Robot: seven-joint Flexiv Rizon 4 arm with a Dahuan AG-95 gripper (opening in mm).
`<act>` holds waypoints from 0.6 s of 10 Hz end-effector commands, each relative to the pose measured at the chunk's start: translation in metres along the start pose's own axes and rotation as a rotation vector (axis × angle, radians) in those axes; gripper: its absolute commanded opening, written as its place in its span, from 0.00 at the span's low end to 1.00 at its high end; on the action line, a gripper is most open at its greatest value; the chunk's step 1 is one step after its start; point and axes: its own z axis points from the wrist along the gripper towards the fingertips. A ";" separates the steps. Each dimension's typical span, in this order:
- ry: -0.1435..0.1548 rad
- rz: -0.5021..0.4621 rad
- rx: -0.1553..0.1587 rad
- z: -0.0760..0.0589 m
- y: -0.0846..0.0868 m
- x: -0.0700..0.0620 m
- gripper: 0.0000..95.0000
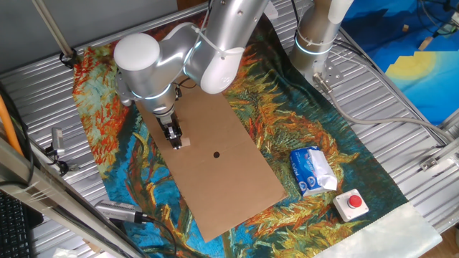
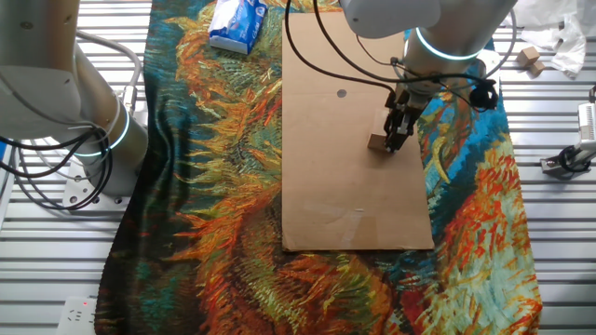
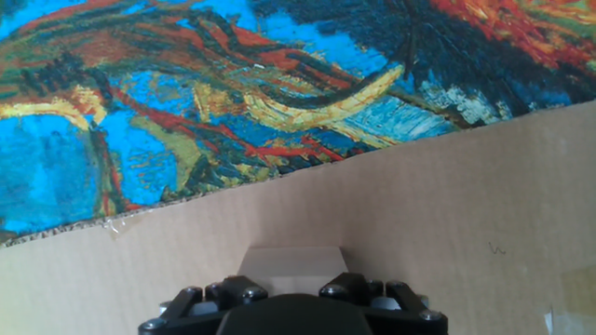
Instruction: Hold a small block with the gripper and sweep it from left to right on the table
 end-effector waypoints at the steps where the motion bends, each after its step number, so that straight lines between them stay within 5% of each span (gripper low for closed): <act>1: 0.000 0.055 0.002 0.001 0.000 0.000 0.00; 2: 0.001 0.037 0.005 0.001 0.000 0.000 0.00; 4: 0.003 0.008 0.000 0.001 0.000 0.000 0.80; 5: 0.004 0.012 -0.001 0.001 0.000 0.000 1.00; 6: 0.004 0.012 -0.001 0.001 0.000 0.000 1.00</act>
